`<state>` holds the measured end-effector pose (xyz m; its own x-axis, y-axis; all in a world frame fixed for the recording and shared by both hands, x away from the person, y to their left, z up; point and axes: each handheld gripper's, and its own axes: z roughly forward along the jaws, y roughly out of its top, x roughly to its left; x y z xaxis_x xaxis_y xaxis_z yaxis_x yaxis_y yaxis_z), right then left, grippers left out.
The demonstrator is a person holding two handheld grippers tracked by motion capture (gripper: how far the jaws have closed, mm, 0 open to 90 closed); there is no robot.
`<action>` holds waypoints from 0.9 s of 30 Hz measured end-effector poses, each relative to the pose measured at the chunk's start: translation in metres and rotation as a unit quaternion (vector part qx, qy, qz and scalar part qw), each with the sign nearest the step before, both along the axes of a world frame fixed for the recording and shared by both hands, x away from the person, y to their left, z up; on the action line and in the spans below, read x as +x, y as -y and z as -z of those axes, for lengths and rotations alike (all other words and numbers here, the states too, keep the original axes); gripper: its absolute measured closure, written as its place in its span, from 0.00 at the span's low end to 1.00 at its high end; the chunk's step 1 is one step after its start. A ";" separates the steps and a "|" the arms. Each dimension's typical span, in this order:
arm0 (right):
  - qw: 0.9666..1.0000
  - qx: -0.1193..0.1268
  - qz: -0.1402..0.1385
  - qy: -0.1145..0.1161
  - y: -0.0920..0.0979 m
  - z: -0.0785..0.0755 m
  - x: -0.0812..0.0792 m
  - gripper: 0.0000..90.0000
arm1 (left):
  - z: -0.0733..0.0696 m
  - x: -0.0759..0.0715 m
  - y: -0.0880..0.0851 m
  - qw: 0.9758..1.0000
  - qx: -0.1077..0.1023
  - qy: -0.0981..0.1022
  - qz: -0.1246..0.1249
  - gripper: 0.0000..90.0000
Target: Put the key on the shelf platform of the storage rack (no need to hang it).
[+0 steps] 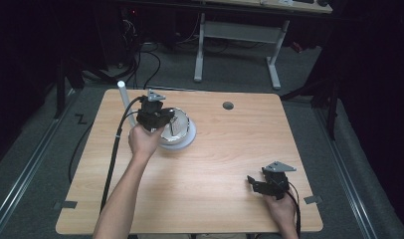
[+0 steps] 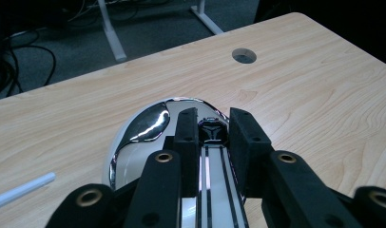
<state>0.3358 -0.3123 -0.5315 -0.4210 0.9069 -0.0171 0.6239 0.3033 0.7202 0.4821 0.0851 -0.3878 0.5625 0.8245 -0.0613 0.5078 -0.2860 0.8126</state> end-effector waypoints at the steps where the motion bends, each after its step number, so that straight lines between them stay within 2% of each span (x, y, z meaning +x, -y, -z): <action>1: 1.000 0.000 0.000 0.000 0.000 0.000 0.000 0.33 | 0.001 0.000 0.001 1.000 0.001 0.001 -0.002 0.83; 7: 1.000 0.000 0.000 0.000 0.000 0.000 0.000 0.33 | 0.011 0.003 0.003 1.000 0.003 0.004 -0.005 0.83; 12: 1.000 0.000 0.000 0.000 0.000 0.000 0.000 0.33 | 0.018 0.007 0.005 1.000 0.009 -0.012 -0.007 0.83; 20: 1.000 0.000 0.000 0.000 0.000 0.000 0.000 0.33 | 0.026 0.010 0.012 1.000 0.020 -0.018 -0.006 0.83; 27: 1.000 0.000 0.000 0.000 0.000 0.000 0.000 0.33 | 0.034 0.015 0.017 0.999 0.020 -0.024 -0.010 0.83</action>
